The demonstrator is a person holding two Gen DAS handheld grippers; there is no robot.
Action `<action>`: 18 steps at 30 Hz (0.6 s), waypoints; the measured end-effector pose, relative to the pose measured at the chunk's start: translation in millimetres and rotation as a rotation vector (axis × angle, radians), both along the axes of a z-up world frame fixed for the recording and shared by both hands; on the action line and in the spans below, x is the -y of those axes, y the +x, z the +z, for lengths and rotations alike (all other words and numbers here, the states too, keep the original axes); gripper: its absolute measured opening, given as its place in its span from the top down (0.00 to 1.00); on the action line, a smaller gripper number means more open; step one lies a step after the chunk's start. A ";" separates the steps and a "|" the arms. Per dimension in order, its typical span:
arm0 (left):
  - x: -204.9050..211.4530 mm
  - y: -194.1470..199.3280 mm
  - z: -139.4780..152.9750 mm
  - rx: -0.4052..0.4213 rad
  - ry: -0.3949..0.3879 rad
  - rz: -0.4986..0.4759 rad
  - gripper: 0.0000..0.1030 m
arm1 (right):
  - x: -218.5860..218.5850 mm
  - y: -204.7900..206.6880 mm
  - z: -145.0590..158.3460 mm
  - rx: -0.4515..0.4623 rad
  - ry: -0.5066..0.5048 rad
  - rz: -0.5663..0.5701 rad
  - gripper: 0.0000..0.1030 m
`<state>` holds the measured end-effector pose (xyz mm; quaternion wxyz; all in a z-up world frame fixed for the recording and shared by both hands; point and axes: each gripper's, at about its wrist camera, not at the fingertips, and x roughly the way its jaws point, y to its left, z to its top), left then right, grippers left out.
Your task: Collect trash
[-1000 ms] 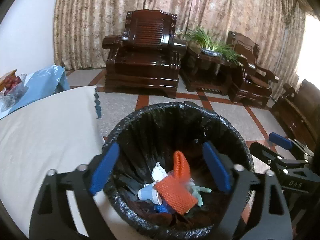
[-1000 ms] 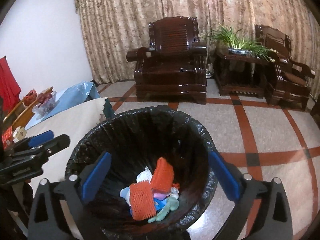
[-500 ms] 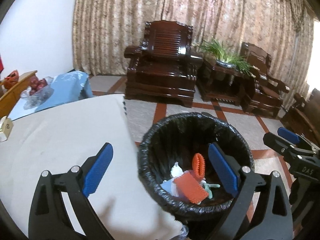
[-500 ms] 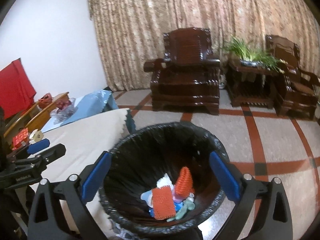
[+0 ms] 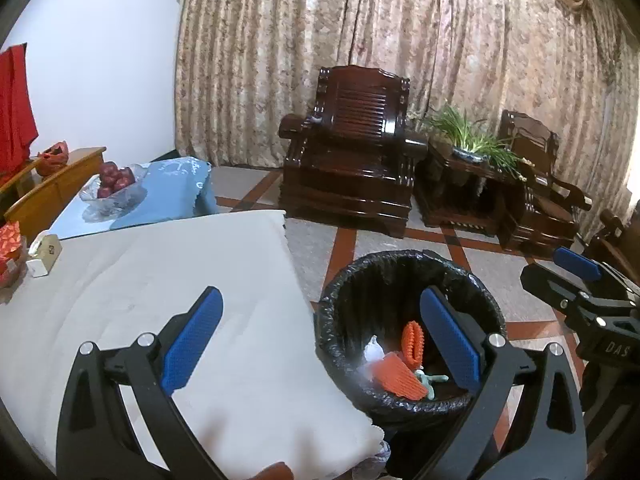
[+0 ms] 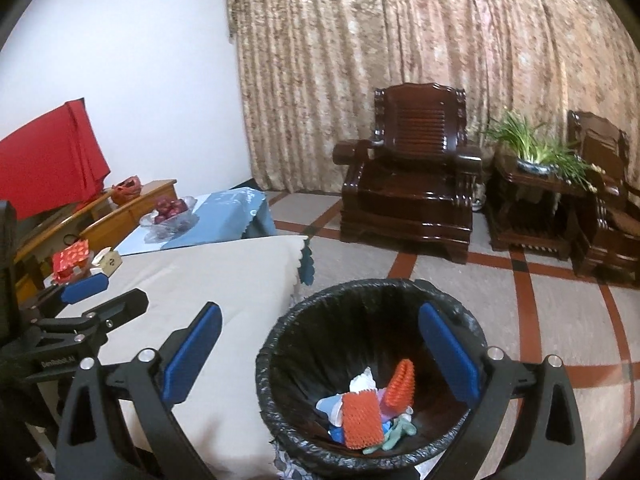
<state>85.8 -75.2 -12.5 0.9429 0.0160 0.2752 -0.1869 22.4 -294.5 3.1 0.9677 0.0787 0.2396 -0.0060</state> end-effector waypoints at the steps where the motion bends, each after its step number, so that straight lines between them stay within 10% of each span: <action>1: -2.5 -1.6 2.3 0.004 0.002 0.005 0.06 | -1.9 -1.1 1.1 0.002 -0.002 0.004 0.06; 18: -22.2 -15.7 15.1 0.040 0.011 0.051 0.06 | -28.9 -4.0 16.3 0.018 -0.039 0.047 0.06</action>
